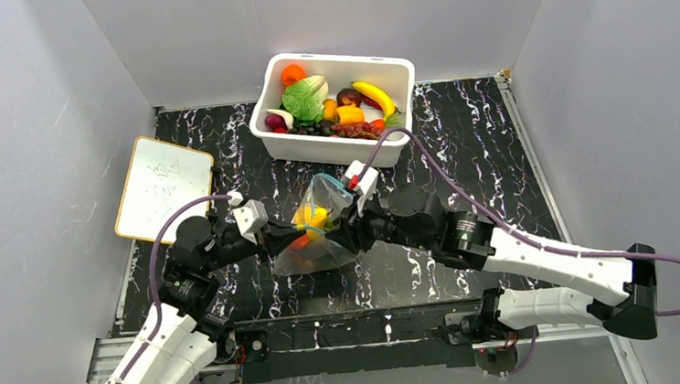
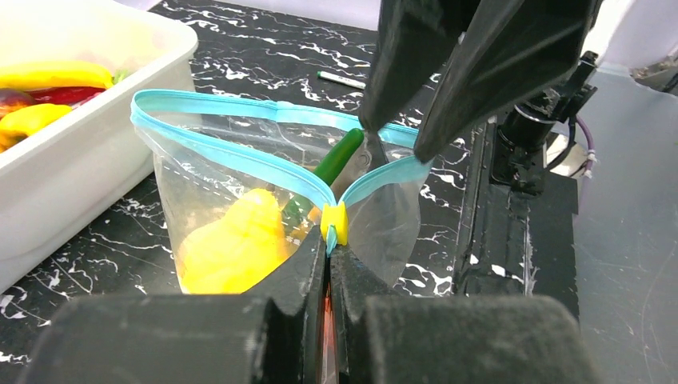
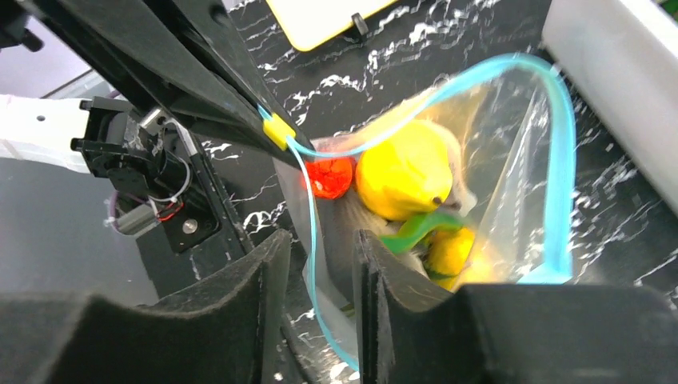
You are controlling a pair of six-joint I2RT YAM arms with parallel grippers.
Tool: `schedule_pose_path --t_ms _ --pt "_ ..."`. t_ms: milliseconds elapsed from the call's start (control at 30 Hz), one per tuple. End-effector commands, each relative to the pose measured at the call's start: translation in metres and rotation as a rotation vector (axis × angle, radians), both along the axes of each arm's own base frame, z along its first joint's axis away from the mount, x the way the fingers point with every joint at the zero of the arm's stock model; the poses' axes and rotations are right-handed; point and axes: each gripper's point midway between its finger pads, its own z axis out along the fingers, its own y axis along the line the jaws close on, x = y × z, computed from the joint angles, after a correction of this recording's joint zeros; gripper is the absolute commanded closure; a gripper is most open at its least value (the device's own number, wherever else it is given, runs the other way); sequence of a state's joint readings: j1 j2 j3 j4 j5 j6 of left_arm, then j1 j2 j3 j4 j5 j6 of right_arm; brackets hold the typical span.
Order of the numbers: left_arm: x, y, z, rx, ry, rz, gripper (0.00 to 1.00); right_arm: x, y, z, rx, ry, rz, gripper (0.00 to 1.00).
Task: Place the food in the zip-top bag and seal the zipper
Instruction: Zip the zipper food storage bag at the center of the board.
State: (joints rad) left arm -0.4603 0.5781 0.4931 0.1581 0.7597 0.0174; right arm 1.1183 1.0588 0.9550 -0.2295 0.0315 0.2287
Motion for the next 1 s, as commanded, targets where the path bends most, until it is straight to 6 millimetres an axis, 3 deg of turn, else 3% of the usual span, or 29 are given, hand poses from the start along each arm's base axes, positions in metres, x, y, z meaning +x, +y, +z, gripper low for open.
schedule_pose_path --t_ms 0,133,300,667,967 --pt "-0.012 -0.003 0.018 -0.012 -0.08 -0.075 1.0 -0.005 -0.002 0.066 0.063 -0.247 0.106 0.64" --pt "-0.014 -0.004 0.021 -0.015 -0.086 -0.09 1.0 -0.019 0.002 0.073 0.049 -0.391 0.252 0.6" --pt "-0.016 -0.004 0.02 -0.015 -0.082 -0.096 1.0 -0.019 0.013 0.074 0.009 -0.484 0.329 0.6" --pt "-0.02 -0.004 0.023 -0.021 -0.093 -0.105 1.0 -0.012 0.048 0.072 -0.026 -0.542 0.423 0.59" --pt "-0.023 -0.003 0.025 -0.026 -0.108 -0.11 1.0 0.002 0.057 0.057 -0.11 -0.575 0.42 0.61"
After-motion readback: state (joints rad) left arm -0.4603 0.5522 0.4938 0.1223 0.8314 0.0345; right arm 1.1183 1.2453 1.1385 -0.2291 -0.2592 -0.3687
